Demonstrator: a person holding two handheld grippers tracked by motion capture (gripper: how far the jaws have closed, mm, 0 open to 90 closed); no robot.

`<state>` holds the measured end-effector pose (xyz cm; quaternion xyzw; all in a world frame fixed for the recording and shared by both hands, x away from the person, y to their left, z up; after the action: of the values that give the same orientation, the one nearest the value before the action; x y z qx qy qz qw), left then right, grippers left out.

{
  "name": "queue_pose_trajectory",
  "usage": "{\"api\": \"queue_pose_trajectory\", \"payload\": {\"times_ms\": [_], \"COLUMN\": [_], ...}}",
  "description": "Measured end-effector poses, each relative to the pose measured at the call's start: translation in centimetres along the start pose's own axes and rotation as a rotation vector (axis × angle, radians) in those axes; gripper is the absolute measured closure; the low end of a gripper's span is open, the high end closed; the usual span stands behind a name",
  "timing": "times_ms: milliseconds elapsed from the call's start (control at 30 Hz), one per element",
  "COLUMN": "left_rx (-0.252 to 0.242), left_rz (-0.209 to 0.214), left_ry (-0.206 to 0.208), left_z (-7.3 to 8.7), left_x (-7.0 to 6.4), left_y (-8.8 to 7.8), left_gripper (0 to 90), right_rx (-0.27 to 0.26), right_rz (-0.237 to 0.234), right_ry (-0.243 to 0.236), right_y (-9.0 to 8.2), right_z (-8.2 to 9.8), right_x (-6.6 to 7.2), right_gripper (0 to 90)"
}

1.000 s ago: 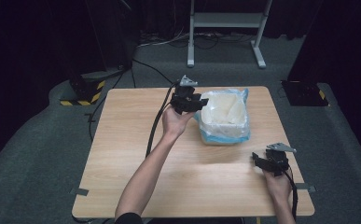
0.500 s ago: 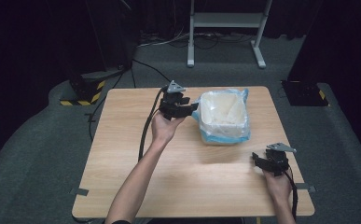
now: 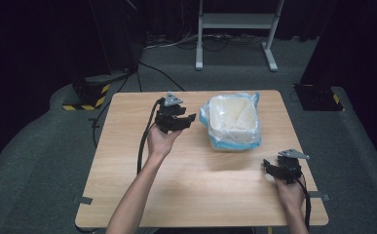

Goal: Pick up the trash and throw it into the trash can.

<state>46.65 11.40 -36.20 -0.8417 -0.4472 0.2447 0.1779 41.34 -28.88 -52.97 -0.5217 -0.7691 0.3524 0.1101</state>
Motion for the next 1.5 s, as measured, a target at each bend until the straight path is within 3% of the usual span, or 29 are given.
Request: {"api": "queue_pose_trajectory", "payload": {"times_ms": [167,267,300,700,1267,1500], "left_rx": [-0.006,-0.008,-0.003,-0.004,0.008,0.007], "left_rz": [-0.007,-0.023,-0.045,-0.063,-0.076,-0.071], "left_ry": [-0.033,-0.030,-0.021,-0.060,-0.103,-0.140], "left_z": [1.2,1.5,1.8,3.8,6.9,8.3], "left_x": [1.0,1.2,1.4,2.8,3.9,4.4], "left_y": [-1.1,-1.5,-1.8,-3.6,-4.4,-4.5], "left_gripper": [50.8,50.4,50.3,49.3,47.9,47.3], "right_rx": [0.000,0.000,0.000,0.000,-0.001,-0.001], "right_rz": [0.000,0.000,0.000,0.000,0.001,0.001], "right_ry": [0.001,0.001,0.001,0.000,-0.001,-0.001], "right_y": [0.0,0.0,0.0,0.0,0.0,0.0], "right_z": [0.0,0.0,0.0,0.0,0.0,0.0], "right_x": [0.0,0.0,0.0,0.0,0.0,0.0], "right_gripper": [37.0,37.0,37.0,37.0,37.0,37.0]}}
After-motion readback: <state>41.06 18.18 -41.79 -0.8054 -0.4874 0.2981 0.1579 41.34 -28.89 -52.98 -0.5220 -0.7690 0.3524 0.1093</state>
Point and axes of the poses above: each handheld gripper's, and its own axes: y roughly forward along the jaws, z roughly out of its underside, x roughly to its left, the point moved 1 cm from there along y, roughly forward along the jaws, and after that the axes turned 14 degrees about -y, right-handed, at the moved point
